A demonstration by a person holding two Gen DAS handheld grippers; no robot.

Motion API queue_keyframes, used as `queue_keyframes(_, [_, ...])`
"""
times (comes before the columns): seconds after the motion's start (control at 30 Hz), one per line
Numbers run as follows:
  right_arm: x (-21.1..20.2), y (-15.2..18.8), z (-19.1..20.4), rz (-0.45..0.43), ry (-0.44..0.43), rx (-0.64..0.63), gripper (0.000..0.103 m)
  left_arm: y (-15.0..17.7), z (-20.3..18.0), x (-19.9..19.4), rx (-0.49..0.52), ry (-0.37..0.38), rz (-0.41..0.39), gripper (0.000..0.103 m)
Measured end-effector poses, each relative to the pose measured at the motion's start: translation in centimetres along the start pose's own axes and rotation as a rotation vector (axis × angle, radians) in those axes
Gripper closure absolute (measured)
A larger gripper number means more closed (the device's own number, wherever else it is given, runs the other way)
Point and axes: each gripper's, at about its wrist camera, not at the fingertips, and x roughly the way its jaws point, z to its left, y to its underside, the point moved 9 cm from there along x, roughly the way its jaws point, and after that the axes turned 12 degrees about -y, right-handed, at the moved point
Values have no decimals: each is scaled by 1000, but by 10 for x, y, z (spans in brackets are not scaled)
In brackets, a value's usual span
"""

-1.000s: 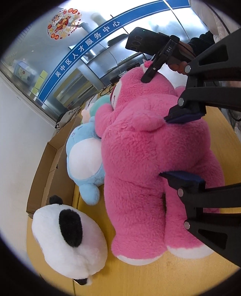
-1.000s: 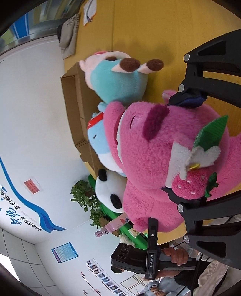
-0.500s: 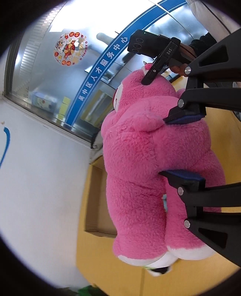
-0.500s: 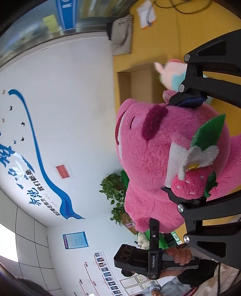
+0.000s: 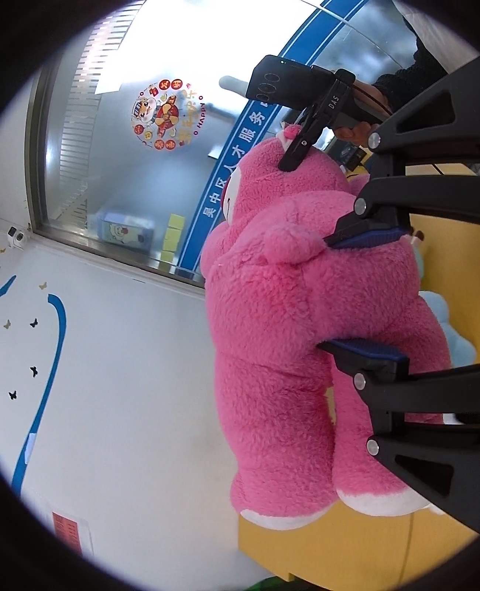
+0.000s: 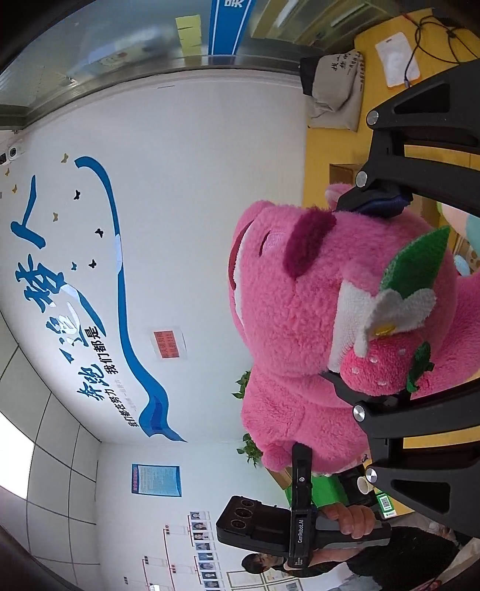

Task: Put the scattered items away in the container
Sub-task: 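Carry the pink bear over the cardboard box and lower it inside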

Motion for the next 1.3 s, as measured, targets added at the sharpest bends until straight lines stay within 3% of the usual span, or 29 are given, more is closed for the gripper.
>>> queue_keyframes(0.37, [34,-95,-43,-75,24,-95,32,-94,12,41,67,-15,-87,62])
queue_keyframes(0.6, [75,-113,-78,-86,8,-82,32,-122,37,74,61,-26,-106,62])
queue_keyframes(0.93, [169,-62,-151,11,-2,29,32,-96,99,183,-29,-44,45,62])
queue_keyframes(1.3, [262,43,-243,160,36,169,32,-24,159,317,-149,-70,279,62])
